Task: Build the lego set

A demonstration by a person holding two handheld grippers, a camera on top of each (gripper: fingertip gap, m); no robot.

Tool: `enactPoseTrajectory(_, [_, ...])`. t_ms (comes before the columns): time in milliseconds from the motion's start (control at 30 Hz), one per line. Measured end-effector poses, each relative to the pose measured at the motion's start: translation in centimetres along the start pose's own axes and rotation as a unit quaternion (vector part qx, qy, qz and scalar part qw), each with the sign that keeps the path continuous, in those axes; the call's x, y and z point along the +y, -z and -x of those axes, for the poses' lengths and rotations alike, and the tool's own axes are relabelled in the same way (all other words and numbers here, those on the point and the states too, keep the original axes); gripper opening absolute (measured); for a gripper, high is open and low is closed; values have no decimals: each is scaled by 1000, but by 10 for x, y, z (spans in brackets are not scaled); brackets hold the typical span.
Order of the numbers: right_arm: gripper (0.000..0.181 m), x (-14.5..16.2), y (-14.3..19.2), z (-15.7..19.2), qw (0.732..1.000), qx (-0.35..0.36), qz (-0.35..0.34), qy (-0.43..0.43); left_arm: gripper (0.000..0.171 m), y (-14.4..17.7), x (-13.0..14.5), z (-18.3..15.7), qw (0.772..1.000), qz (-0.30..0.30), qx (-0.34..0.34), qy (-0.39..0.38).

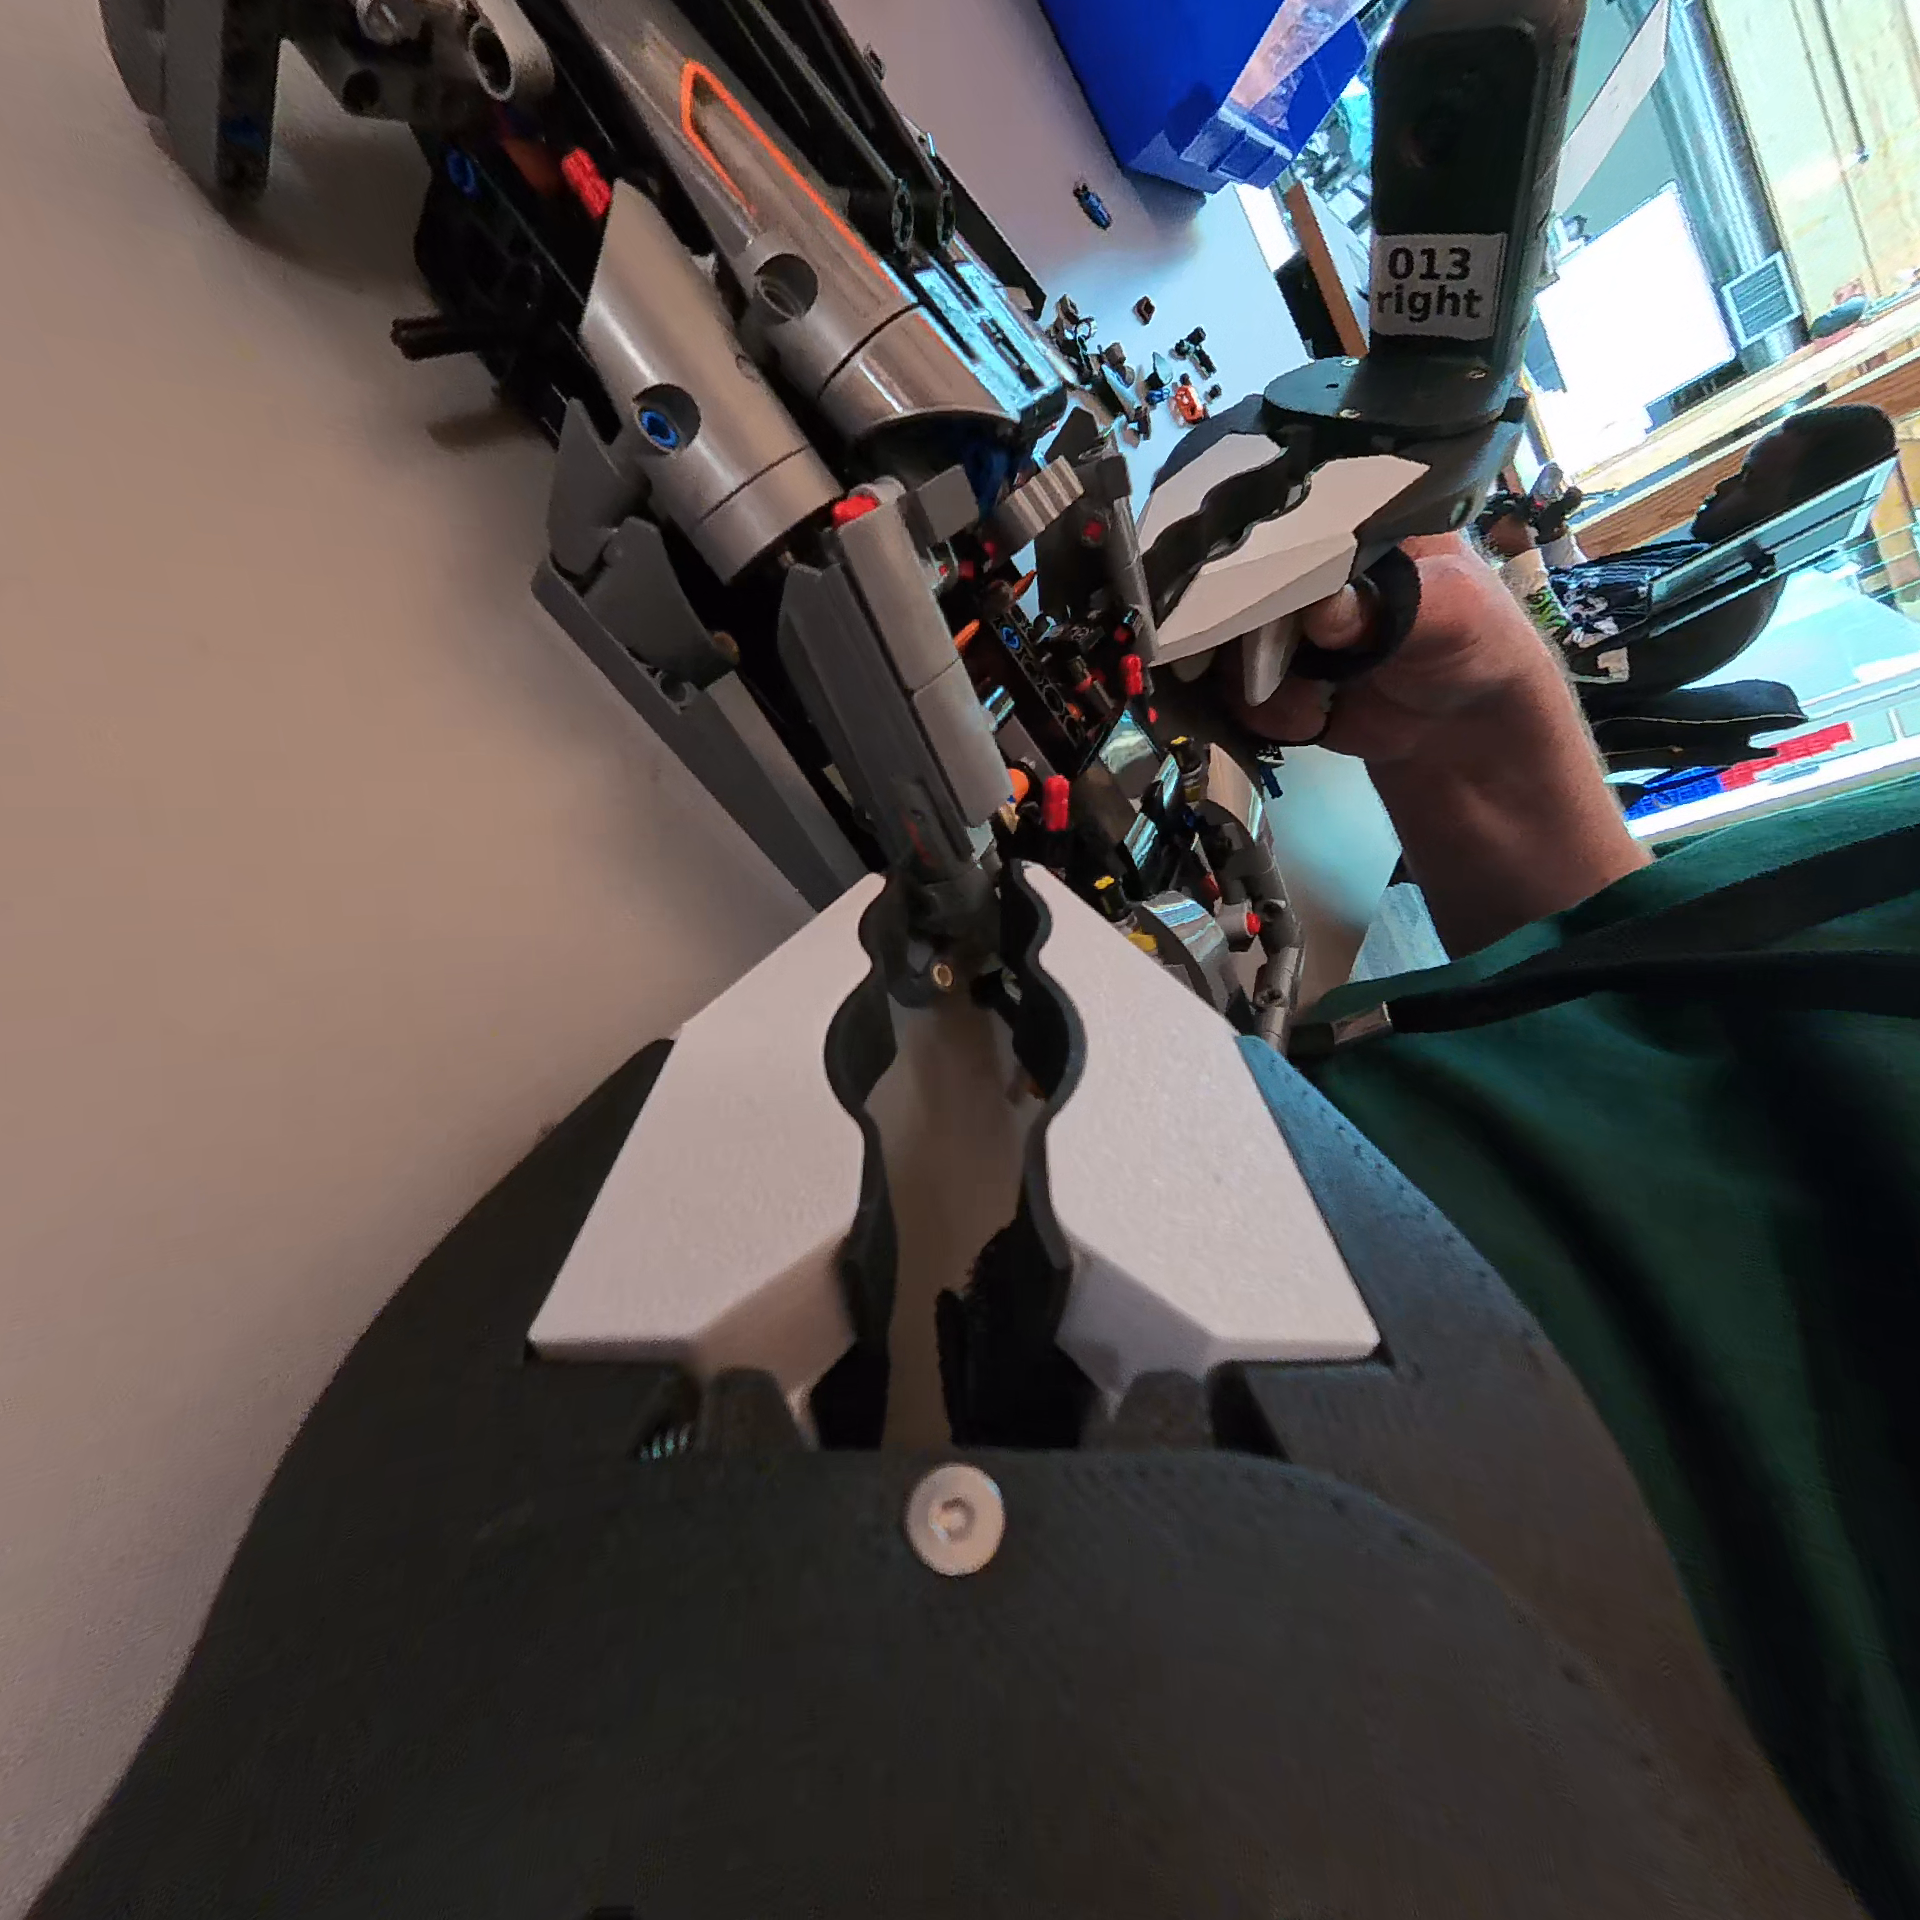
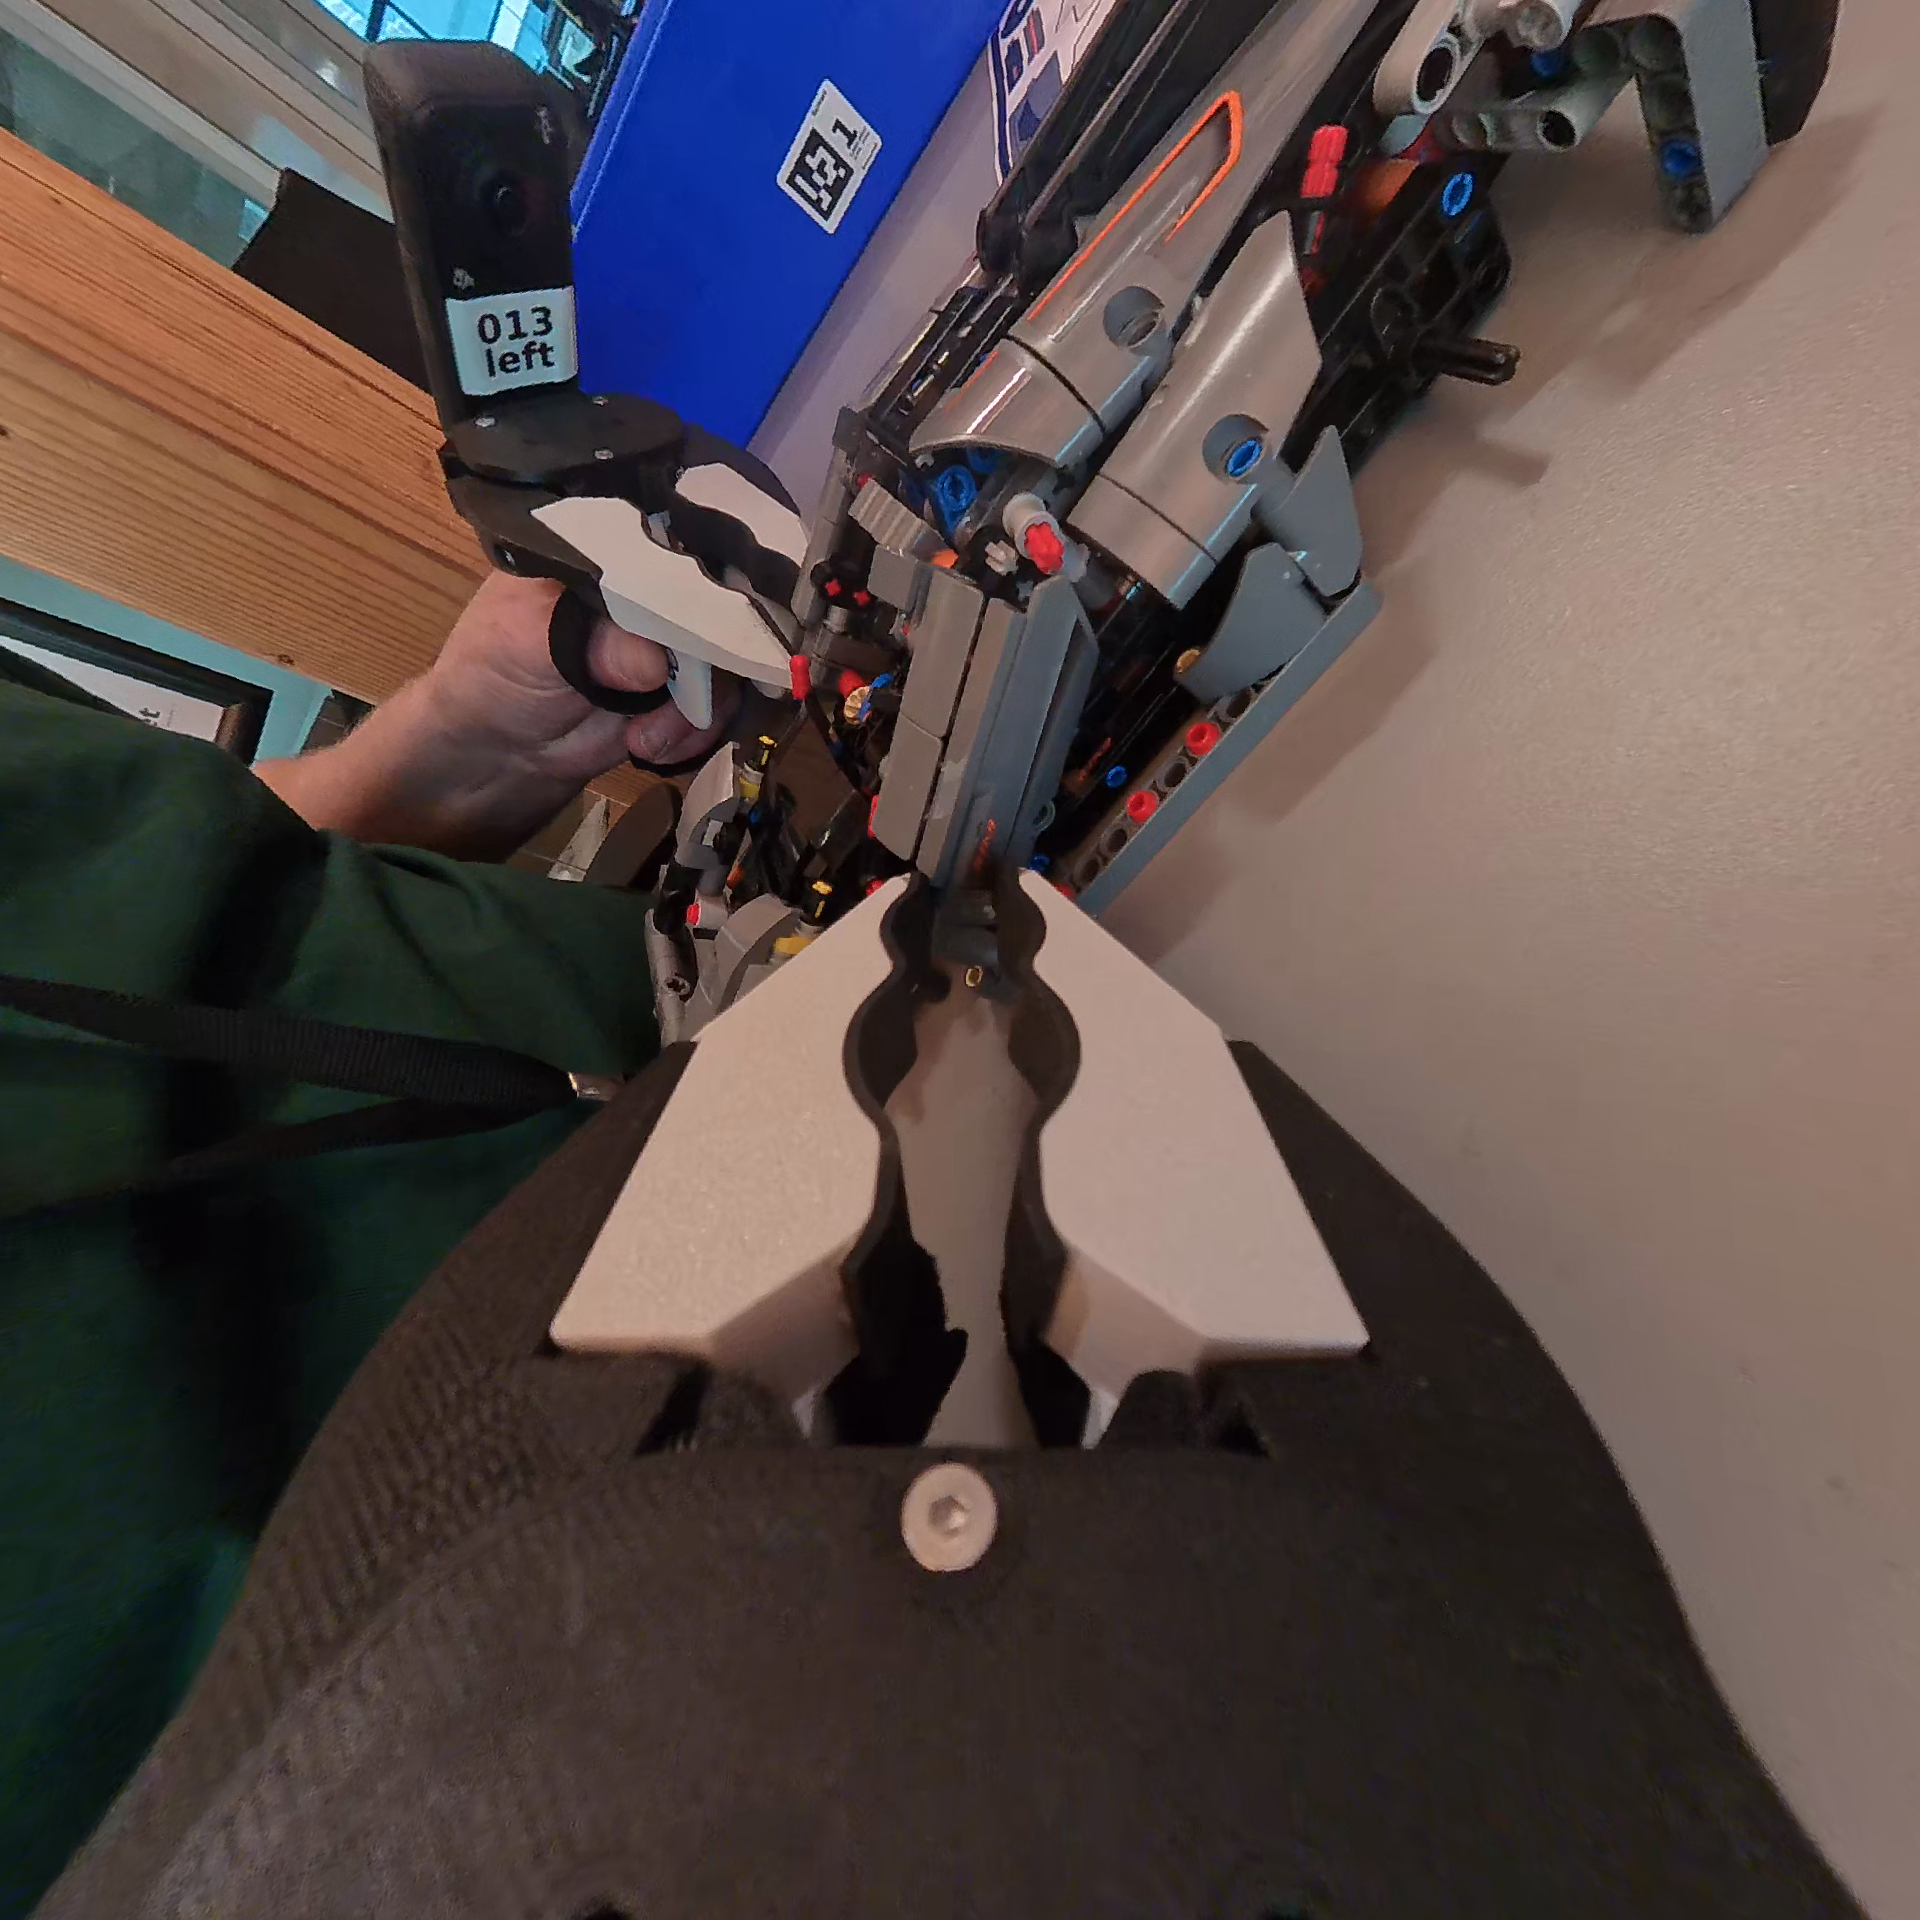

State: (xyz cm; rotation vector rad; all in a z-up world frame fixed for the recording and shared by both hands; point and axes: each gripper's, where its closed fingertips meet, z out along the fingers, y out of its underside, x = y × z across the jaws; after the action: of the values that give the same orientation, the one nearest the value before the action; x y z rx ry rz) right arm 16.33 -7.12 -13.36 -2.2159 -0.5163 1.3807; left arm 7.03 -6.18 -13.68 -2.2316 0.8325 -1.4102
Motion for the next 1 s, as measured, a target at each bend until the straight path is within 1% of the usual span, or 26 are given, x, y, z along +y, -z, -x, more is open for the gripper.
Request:
enactPoseTrajectory(667, [11, -1, 1, -1, 1000, 6, -5, 3, 18, -7, 0, -1, 1000, 2, -18, -19])
enactPoseTrajectory(767, [11, -5, 2, -2, 1000, 5, -15, -2, 18, -4, -2, 0, 1000, 2, -11, -15])
enactPoseTrajectory(900, [11, -5, 7, -5, 1000, 20, -21, 3, 17, -3, -1, -2, 1000, 1, -12, -29])
enactPoseTrajectory(1000, [14, -1, 6, -4, 1000, 25, -10, 10, 16, -3, 0, -3, 999, 2, -15, -41])
